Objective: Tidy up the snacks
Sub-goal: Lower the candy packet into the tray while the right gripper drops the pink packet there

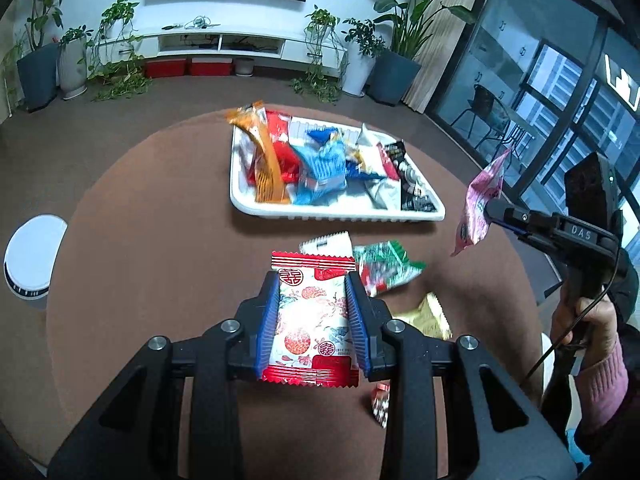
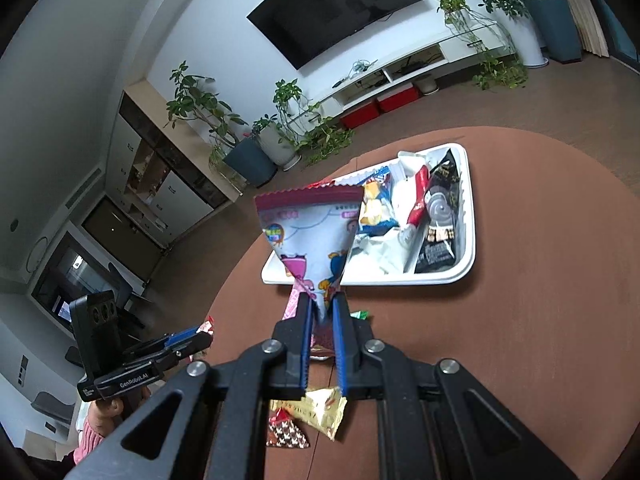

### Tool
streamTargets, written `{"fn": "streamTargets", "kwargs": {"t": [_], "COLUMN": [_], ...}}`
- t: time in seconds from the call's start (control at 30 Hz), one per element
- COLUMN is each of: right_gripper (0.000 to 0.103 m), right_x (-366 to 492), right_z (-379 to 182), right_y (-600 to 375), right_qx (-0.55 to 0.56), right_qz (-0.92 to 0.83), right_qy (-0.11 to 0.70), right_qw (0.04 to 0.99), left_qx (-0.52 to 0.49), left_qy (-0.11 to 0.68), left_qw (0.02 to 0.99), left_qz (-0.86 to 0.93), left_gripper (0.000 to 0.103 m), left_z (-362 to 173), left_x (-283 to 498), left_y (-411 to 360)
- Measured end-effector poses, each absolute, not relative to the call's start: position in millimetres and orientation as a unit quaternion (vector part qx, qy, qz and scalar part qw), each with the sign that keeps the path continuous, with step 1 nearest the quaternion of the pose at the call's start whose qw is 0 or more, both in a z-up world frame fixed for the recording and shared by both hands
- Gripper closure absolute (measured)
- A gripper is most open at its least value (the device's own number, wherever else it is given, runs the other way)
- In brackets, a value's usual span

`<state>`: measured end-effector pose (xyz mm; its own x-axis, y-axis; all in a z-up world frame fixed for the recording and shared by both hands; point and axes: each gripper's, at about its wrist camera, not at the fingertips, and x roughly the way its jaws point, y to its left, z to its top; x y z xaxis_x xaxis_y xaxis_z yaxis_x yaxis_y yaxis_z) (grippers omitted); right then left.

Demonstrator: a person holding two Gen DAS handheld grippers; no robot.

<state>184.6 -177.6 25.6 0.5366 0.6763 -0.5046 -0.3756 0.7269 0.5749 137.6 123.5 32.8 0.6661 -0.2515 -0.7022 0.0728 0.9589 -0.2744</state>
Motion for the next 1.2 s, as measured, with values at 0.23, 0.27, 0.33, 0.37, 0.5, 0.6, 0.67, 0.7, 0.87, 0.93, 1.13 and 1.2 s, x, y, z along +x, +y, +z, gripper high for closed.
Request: {"fn": "streamTargets", "kwargs": {"t": [0.23, 0.27, 0.33, 0.37, 0.5, 0.6, 0.67, 0.7, 0.87, 0.93, 1.13, 1.2], "right_gripper": [0.092, 0.092, 0.092, 0.092, 0.092, 0.092, 0.092, 0.092, 0.092, 0.092, 0.092, 0.092], "right_x": [208.8, 212.2, 217.9, 220.5, 236.0, 249.6, 257.4, 261.2, 282.6, 290.8, 311.0, 315.0], "right_z": [24.6, 24.0, 22.7, 22.4, 21.5, 22.1, 20.3, 19.6, 14.4, 11.4, 6.0, 3.6], "right_y": [-179.9, -180.3, -180.2, -180.3, -178.6, -177.5, -176.4, -175.5, -172.7, -172.1, -166.9, -164.1], "right_qx": [0.208, 0.211, 0.214, 0.215, 0.216, 0.216, 0.217, 0.216, 0.215, 0.218, 0.213, 0.209], "right_qz": [0.308, 0.308, 0.309, 0.308, 0.309, 0.31, 0.309, 0.31, 0.306, 0.307, 0.305, 0.298], "right_qy": [0.376, 0.377, 0.38, 0.38, 0.385, 0.388, 0.39, 0.392, 0.399, 0.403, 0.412, 0.414], "right_qw": [0.849, 0.848, 0.845, 0.845, 0.843, 0.841, 0.84, 0.839, 0.837, 0.835, 0.832, 0.834], "left_qx": [-0.115, -0.115, -0.115, -0.117, -0.112, -0.112, -0.107, -0.103, -0.096, -0.096, -0.095, -0.095], "left_qy": [0.393, 0.393, 0.393, 0.393, 0.394, 0.395, 0.396, 0.398, 0.406, 0.409, 0.419, 0.419], "left_qw": [0.906, 0.906, 0.906, 0.905, 0.904, 0.903, 0.903, 0.902, 0.899, 0.897, 0.894, 0.895], "left_qz": [-0.104, -0.105, -0.11, -0.113, -0.12, -0.126, -0.128, -0.13, -0.135, -0.134, -0.132, -0.124], "left_gripper": [0.073, 0.073, 0.073, 0.073, 0.073, 0.073, 0.073, 0.073, 0.073, 0.073, 0.072, 0.072], "left_z": [47.2, 48.6, 52.0, 53.8, 60.6, 64.0, 65.7, 66.4, 65.7, 63.4, 48.2, 43.7], "left_x": [170.3, 174.3, 185.4, 193.5, 218.5, 238.9, 252.8, 261.0, 299.8, 312.9, 346.4, 352.4], "left_y": [124.4, 124.6, 124.7, 125.5, 123.8, 122.5, 119.3, 116.8, 111.7, 112.9, 108.8, 107.4]}}
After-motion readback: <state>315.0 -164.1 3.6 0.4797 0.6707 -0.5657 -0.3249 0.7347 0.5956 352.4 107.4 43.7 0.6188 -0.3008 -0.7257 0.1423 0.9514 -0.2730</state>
